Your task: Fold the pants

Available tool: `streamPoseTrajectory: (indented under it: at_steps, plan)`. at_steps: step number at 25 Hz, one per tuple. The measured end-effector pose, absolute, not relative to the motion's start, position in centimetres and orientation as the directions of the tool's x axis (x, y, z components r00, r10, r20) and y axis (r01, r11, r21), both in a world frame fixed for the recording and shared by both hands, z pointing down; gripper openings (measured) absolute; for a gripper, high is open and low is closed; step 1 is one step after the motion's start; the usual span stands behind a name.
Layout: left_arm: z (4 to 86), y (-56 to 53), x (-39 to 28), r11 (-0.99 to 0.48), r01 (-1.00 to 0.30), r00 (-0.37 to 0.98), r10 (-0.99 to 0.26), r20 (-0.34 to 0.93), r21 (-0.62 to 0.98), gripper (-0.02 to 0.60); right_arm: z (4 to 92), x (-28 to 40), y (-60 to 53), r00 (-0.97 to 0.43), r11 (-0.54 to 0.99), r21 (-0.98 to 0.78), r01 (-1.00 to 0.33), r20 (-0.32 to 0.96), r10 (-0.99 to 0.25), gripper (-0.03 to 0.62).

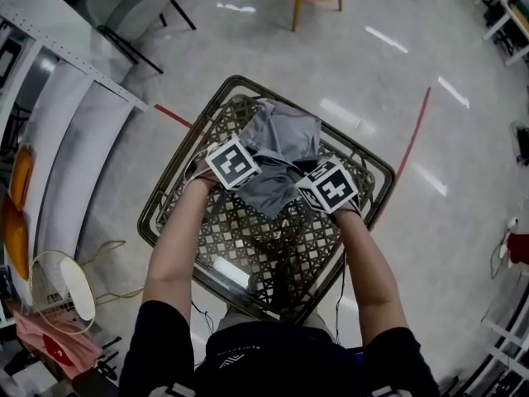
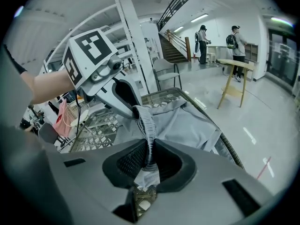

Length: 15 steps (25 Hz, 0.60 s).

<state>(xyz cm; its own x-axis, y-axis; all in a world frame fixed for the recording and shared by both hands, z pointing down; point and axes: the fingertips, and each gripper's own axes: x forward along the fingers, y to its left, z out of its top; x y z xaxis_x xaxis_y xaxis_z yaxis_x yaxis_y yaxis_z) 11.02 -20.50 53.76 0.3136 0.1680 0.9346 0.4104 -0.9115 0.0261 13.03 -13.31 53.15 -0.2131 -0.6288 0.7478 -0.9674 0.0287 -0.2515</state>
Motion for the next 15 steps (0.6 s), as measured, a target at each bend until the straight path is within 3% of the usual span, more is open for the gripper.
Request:
streamPoseTrajectory:
  at_steps: [15]
  plan:
    - [56.5, -22.9, 16.4, -0.925, 0.379, 0.331, 0.130, 0.934, -0.006, 0.078, 55.5, 18.3, -16.0, -0.169, -0.011, -0.223, -0.975, 0.768, -0.617, 0.066]
